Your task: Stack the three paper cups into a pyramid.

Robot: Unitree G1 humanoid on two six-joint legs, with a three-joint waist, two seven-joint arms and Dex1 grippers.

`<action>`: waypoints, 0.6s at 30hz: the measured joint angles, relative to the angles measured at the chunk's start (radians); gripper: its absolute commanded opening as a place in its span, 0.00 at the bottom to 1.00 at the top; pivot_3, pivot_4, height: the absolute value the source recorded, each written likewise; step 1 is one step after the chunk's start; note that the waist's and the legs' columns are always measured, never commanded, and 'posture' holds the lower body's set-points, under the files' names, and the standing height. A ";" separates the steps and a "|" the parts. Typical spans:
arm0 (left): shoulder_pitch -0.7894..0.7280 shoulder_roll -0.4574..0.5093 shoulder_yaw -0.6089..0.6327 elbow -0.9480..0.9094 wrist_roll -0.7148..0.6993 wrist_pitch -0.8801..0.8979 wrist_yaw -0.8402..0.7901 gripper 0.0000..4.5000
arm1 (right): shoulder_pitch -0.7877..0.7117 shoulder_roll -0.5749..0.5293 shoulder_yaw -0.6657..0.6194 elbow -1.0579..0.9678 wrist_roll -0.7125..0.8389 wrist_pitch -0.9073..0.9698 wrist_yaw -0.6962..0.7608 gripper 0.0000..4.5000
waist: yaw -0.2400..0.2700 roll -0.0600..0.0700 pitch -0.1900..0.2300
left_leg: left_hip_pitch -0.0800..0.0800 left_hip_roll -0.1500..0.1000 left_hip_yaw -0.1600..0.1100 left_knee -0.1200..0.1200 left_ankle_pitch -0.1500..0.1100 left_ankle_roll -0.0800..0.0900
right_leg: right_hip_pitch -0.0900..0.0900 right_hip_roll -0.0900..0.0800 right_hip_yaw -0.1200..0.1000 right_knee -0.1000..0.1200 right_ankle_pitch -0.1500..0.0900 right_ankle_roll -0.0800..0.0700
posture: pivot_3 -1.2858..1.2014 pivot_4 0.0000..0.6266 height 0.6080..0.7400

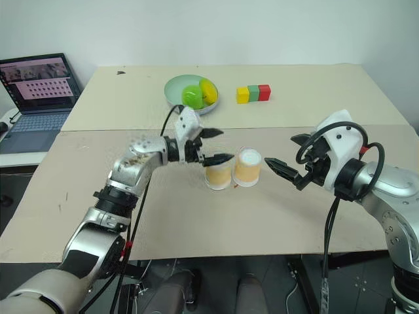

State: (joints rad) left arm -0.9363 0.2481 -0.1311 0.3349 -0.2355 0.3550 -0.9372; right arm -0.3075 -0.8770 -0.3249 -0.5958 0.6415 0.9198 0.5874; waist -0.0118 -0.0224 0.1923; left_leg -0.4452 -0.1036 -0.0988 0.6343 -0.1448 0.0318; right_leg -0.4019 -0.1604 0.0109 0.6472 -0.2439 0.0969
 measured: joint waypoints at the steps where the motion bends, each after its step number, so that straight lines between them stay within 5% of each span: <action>1: -0.013 -0.001 0.008 -0.013 -0.006 0.012 0.005 0.99 | -0.002 0.000 0.001 0.000 0.000 0.000 0.000 1.00 | 0.000 0.000 0.000 | 0.000 0.000 0.000 0.000 0.000 0.000 | 0.000 0.000 0.000 0.000 0.000 0.000 | 0.52 0.24 1.00; 12: -0.154 0.002 0.107 -0.151 -0.166 0.227 0.052 0.99 | 0.041 -0.046 -0.017 0.031 -0.013 -0.008 0.035 1.00 | -0.001 0.000 0.000 | -0.001 0.000 0.000 0.000 0.000 0.000 | 0.000 0.000 0.000 0.000 0.000 0.001 | 0.52 0.24 1.00; 18: -0.189 0.203 0.151 -0.312 -0.306 0.436 -0.033 0.99 | 0.240 -0.090 -0.208 0.125 -0.093 -0.076 0.095 1.00 | -0.003 0.000 0.000 | 0.000 0.000 0.000 0.000 0.000 0.000 | 0.000 0.001 0.000 0.001 -0.001 0.002 | 0.52 0.24 1.00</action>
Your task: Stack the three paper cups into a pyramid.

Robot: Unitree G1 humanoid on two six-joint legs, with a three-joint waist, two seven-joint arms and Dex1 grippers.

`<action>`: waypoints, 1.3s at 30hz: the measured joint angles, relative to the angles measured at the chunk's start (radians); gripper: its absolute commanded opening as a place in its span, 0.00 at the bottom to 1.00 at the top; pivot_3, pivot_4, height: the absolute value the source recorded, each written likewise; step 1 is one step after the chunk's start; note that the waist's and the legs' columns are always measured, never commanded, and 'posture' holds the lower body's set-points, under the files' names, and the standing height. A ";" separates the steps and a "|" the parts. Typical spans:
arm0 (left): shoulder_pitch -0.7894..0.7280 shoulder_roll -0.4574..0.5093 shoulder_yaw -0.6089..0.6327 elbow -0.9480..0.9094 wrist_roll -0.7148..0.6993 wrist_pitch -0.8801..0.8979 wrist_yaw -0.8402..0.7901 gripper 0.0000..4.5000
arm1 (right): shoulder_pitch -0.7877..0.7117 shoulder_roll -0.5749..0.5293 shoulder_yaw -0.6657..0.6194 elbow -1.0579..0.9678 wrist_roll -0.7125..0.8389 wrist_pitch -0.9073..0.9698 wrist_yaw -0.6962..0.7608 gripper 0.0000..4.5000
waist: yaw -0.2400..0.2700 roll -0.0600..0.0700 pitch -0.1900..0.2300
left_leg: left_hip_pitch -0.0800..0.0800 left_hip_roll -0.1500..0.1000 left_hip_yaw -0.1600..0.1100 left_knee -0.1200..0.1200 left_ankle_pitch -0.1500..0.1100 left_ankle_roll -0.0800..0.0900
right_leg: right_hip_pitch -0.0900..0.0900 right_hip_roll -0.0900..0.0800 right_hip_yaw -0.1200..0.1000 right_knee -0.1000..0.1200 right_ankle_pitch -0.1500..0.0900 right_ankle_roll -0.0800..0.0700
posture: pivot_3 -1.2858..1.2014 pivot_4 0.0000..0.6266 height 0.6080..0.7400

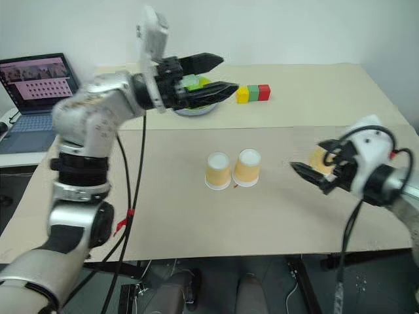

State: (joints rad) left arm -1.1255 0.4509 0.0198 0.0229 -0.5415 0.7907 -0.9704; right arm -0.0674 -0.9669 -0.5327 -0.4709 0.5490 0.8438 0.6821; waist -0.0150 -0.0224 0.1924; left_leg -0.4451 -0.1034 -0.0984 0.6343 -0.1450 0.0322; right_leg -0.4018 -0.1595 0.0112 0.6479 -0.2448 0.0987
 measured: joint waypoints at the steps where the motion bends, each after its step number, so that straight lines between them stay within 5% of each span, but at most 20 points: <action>1: 0.006 0.034 -0.001 -0.026 -0.012 0.021 -0.022 0.99 | 0.032 0.007 -0.019 0.028 -0.020 -0.015 0.003 1.00 | 0.000 0.000 0.000 | 0.001 0.000 0.000 0.000 0.000 0.000 | 0.001 0.000 0.000 0.000 0.000 0.000 | 0.52 0.24 1.00; 9: 0.079 0.110 -0.072 -0.080 -0.023 0.059 -0.091 0.99 | 0.087 0.170 -0.053 0.196 -0.116 -0.251 -0.028 1.00 | 0.001 0.000 0.000 | 0.009 0.002 0.000 0.001 0.000 0.000 | 0.011 0.001 0.000 -0.002 -0.004 0.006 | 0.52 0.24 1.00; 17: 0.100 0.117 -0.124 -0.079 0.036 -0.023 -0.084 0.99 | -0.063 0.303 0.013 0.519 -0.188 -0.529 -0.084 1.00 | -0.003 0.001 0.000 | 0.010 0.001 0.001 -0.001 0.000 0.000 | 0.010 0.001 0.001 -0.002 0.000 -0.001 | 0.52 0.24 1.00; 39: 0.149 0.131 -0.153 -0.076 0.110 -0.091 -0.038 0.99 | -0.454 0.318 0.241 1.069 -0.318 -0.829 -0.054 1.00 | -0.009 0.001 0.000 | 0.011 0.000 0.001 -0.003 0.000 0.000 | 0.011 0.000 0.002 -0.003 0.000 -0.001 | 0.52 0.24 1.00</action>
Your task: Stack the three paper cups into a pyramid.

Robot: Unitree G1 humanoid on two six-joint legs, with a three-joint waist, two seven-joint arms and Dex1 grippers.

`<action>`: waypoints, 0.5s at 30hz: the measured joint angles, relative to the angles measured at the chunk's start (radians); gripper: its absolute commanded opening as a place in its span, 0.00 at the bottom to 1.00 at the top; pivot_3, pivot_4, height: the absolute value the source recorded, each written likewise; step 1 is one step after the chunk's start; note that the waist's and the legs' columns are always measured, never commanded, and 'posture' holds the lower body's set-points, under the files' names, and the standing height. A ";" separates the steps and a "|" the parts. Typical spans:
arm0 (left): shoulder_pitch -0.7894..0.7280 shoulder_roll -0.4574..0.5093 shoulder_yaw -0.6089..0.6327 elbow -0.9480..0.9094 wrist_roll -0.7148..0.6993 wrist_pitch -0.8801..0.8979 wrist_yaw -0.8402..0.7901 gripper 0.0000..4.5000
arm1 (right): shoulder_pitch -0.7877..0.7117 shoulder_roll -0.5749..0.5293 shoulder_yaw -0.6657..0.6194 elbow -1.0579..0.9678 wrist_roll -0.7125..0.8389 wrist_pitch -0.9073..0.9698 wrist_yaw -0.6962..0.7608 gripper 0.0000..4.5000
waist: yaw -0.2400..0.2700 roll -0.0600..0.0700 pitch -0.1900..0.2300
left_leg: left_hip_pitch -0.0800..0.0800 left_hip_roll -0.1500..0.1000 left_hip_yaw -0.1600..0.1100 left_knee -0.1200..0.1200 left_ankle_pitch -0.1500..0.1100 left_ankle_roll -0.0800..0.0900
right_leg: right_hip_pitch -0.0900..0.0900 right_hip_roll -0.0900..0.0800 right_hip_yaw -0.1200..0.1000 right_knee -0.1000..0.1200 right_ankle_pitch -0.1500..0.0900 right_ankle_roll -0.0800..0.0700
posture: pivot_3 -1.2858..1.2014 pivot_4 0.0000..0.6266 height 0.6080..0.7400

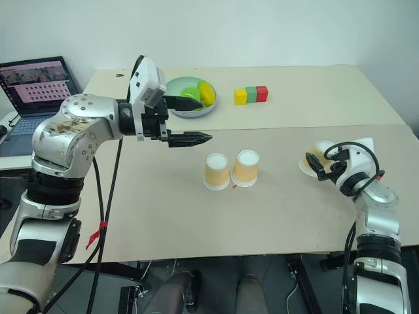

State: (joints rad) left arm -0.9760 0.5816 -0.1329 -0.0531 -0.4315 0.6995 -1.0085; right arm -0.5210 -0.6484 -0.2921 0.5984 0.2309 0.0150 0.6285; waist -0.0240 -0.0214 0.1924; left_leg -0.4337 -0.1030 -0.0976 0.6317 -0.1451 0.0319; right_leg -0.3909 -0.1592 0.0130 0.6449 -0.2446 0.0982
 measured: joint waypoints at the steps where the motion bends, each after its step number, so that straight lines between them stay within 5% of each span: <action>1: 0.000 -0.002 0.000 -0.001 0.000 0.000 0.004 0.99 | -0.022 0.000 0.005 0.020 -0.006 -0.006 0.000 1.00 | 0.000 0.000 0.000 | 0.000 0.000 0.000 0.000 0.000 0.000 | 0.000 0.000 0.000 0.000 0.000 0.000 | 0.52 0.24 1.00; 2: 0.001 -0.001 0.000 -0.004 0.000 0.000 0.008 0.99 | -0.039 0.000 0.008 0.037 -0.012 -0.018 0.001 1.00 | -0.001 0.000 0.000 | 0.000 0.000 0.000 0.000 0.000 0.000 | 0.000 0.000 0.000 0.000 0.000 0.000 | 0.52 0.24 1.00; 7: 0.008 -0.001 0.000 -0.019 -0.002 0.004 0.023 1.00 | -0.075 0.000 0.009 0.089 -0.015 -0.056 0.001 0.62 | -0.006 0.000 0.000 | 0.000 0.000 0.000 -0.001 0.000 0.000 | 0.000 0.000 0.000 0.000 0.000 0.000 | 0.52 0.24 1.00; 15: 0.039 0.045 0.001 -0.051 -0.021 0.045 0.009 1.00 | -0.046 -0.031 0.017 -0.056 -0.025 0.000 0.003 0.61 | -0.016 0.001 0.000 | 0.000 0.000 0.000 -0.001 0.000 0.000 | -0.001 0.000 0.000 0.000 0.000 0.000 | 0.52 0.24 1.00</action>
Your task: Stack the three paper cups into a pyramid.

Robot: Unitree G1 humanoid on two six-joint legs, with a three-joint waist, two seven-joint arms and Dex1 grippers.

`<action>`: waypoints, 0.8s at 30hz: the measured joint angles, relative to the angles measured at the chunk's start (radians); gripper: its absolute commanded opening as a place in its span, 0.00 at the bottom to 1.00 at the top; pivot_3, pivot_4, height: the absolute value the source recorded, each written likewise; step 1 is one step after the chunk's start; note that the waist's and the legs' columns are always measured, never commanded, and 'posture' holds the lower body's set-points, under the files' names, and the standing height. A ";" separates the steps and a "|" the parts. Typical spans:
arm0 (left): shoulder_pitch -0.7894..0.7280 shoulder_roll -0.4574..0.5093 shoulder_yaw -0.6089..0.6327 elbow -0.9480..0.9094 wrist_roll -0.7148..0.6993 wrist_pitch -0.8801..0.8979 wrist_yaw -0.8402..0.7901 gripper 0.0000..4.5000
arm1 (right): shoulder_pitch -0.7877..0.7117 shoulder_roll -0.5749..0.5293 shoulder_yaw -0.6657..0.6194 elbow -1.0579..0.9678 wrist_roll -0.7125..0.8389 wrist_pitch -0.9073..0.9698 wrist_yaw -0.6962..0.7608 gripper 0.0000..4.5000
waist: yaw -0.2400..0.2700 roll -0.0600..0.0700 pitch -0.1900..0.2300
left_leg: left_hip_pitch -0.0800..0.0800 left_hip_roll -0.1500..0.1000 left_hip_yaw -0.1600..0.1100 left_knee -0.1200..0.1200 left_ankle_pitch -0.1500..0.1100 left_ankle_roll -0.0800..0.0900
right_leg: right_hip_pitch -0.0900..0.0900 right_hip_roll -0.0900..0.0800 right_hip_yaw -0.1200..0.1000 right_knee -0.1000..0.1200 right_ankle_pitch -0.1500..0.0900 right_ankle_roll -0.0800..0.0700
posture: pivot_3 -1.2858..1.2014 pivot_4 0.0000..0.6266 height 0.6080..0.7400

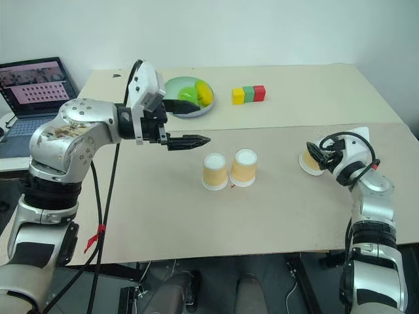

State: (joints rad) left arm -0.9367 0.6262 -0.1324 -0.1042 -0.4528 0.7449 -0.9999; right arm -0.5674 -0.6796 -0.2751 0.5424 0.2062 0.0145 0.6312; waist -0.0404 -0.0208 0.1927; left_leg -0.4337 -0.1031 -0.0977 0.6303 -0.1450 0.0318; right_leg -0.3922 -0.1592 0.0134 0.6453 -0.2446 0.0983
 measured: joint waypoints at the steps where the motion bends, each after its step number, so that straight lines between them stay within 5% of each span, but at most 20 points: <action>1: 0.002 0.012 0.002 0.000 -0.001 0.001 -0.004 1.00 | 0.002 -0.018 0.001 -0.034 0.000 0.020 0.001 0.61 | -0.001 0.000 0.000 | 0.000 0.000 0.000 0.000 0.000 0.000 | 0.000 0.000 0.000 0.000 0.000 0.000 | 0.52 0.24 1.00; 12: 0.087 0.134 0.034 -0.045 -0.049 0.051 -0.080 1.00 | -0.185 -0.129 0.105 -0.475 0.067 0.488 0.055 0.61 | -0.007 0.001 0.000 | -0.001 0.001 0.001 -0.002 0.000 0.000 | -0.004 0.001 0.002 0.001 0.000 0.000 | 0.52 0.24 1.00; 24: 0.124 0.115 0.037 -0.081 -0.058 0.055 -0.013 1.00 | -0.401 0.053 0.302 -0.645 0.179 0.824 0.066 0.61 | 0.011 0.001 0.000 | -0.009 0.001 0.000 -0.002 0.001 -0.001 | -0.013 0.001 0.001 0.002 0.000 -0.001 | 0.52 0.24 1.00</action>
State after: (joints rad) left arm -0.8123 0.7408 -0.0952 -0.1856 -0.5113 0.8000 -1.0124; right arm -0.9683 -0.6266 0.0267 -0.1023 0.3854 0.8387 0.6975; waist -0.0291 -0.0200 0.1931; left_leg -0.4427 -0.1021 -0.0977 0.6288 -0.1444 0.0308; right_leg -0.4050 -0.1585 0.0142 0.6475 -0.2443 0.0975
